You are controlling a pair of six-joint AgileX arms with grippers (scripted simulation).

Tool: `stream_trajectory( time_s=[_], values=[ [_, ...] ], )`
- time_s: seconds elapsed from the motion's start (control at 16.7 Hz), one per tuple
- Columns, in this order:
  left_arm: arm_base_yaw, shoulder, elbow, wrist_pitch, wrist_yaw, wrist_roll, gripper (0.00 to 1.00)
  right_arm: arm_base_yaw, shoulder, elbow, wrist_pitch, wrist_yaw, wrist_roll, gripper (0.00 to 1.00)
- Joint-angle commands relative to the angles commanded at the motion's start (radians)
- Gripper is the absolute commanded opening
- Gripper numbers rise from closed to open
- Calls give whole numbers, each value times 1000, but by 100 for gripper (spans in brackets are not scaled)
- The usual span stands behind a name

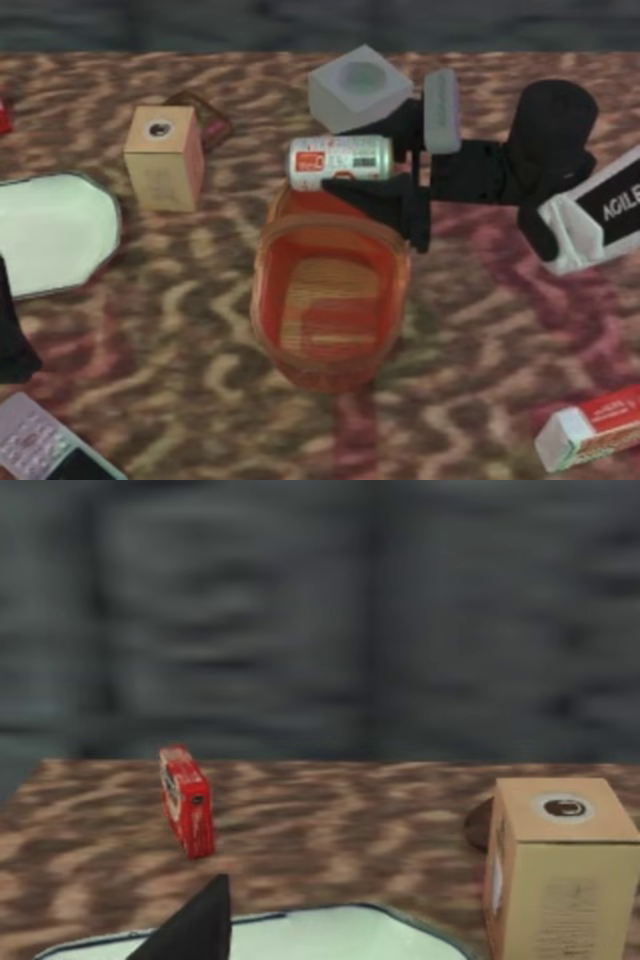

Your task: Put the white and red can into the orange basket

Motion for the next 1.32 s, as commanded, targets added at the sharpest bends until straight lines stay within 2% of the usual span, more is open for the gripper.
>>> stream_trajectory(
  time_s=[0.48, 1.08, 1.2, 1.32],
  values=[
    [0, 0, 0, 0, 0, 0, 100, 0, 0, 0, 0, 0, 0, 98],
    [0, 0, 0, 0, 0, 0, 100, -4, -1, 1, 0, 0, 0, 100],
    [-14, 28, 27, -23, 6, 16, 100, -6, -30, -12, -12, 11, -2, 100],
    [-44, 93, 91, -75, 16, 52, 100, -13, -98, -44, -42, 40, -5, 100]
  ],
)
